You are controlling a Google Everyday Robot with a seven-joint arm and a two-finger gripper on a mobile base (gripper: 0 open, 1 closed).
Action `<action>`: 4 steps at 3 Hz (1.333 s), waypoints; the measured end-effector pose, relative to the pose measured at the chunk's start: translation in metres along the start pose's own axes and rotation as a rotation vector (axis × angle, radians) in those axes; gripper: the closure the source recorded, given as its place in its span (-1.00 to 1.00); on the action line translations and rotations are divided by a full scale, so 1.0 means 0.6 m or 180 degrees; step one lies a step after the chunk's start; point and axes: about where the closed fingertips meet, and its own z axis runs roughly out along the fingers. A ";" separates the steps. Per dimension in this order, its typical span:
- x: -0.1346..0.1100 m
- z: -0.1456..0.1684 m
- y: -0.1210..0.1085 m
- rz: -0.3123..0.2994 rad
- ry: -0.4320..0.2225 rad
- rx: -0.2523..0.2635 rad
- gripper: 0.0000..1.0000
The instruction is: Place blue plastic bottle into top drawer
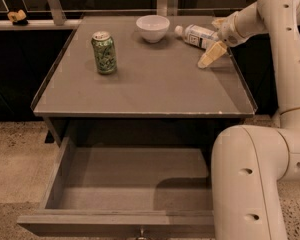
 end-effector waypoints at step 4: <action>0.000 0.000 0.000 0.0000 0.0000 -0.0001 0.30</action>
Offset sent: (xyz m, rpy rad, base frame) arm 0.0000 0.0000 0.0000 0.0000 0.0000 0.0000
